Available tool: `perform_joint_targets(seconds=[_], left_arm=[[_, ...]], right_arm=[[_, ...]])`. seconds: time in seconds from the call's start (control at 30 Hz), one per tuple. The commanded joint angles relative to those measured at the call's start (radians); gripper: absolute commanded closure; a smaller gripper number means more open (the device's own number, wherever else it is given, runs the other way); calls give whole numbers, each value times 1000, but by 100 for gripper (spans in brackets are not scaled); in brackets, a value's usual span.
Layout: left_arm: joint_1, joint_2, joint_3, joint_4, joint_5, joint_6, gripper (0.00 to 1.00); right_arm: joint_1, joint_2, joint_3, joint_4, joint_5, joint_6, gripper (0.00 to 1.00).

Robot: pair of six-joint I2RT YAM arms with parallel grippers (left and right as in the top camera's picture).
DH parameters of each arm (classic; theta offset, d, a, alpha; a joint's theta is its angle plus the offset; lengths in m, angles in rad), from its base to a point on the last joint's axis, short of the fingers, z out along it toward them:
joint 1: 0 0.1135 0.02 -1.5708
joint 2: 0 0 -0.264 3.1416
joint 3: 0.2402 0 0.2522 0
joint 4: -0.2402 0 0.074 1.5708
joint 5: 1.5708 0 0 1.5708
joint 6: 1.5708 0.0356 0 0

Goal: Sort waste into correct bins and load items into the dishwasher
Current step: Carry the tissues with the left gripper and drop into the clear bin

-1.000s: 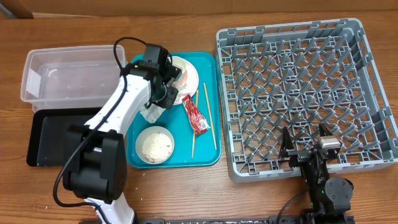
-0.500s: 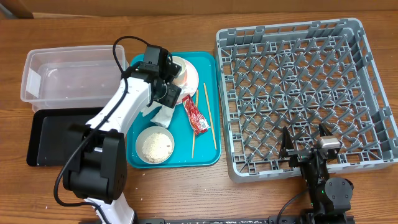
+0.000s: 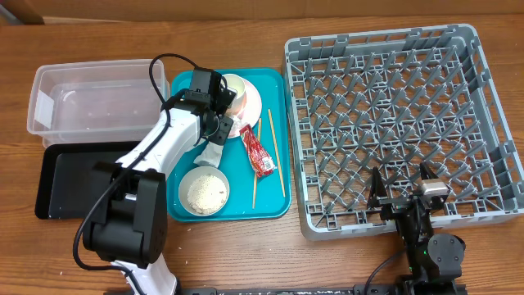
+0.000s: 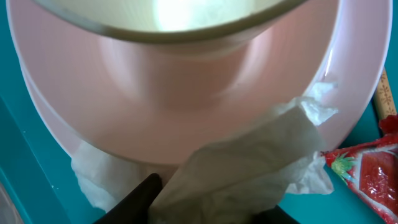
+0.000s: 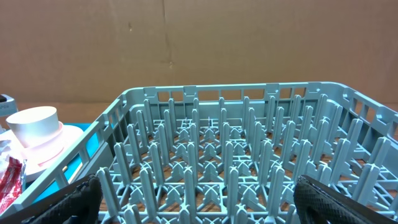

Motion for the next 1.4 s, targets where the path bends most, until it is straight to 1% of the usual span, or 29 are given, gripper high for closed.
perform_joint_targets(seconds=[0.0,0.03,0.07,0.23,0.37,0.5,0.63,0.7,0.9,1.03,1.1,1.23,1.37], left_arm=[[-3,6,-4,3,-11,3,69],[-3,6,-4,2,-11,3,77],[-3,6,-4,-1,-8,3,83],[-3,5,-2,-5,37,3,96],[-2,-18,29,-41,41,2,96],[-2,-72,107,-122,31,2,96],[2,-146,204,-218,-35,-3,96],[13,-192,245,-238,-99,-40,96],[100,-277,271,-198,-252,-138,95],[205,-271,268,-177,-271,-192,95],[267,-254,262,-164,-269,-237,96],[381,-170,260,-140,-262,-294,96],[439,-78,260,-99,-261,-301,96]], right_arm=[[0,-11,-10,6,-5,-4,0],[0,-11,-10,6,-5,-4,0],[0,-11,-10,6,-5,-4,0],[0,-11,-10,6,-5,-4,0],[0,-11,-10,6,-5,-4,0],[0,-11,-10,6,-5,-4,0],[0,-11,-10,6,-5,-4,0],[0,-11,-10,6,-5,-4,0],[0,-11,-10,6,-5,-4,0],[0,-11,-10,6,-5,-4,0],[0,-11,-10,6,-5,-4,0],[0,-11,-10,6,-5,-4,0],[0,-11,-10,6,-5,-4,0]])
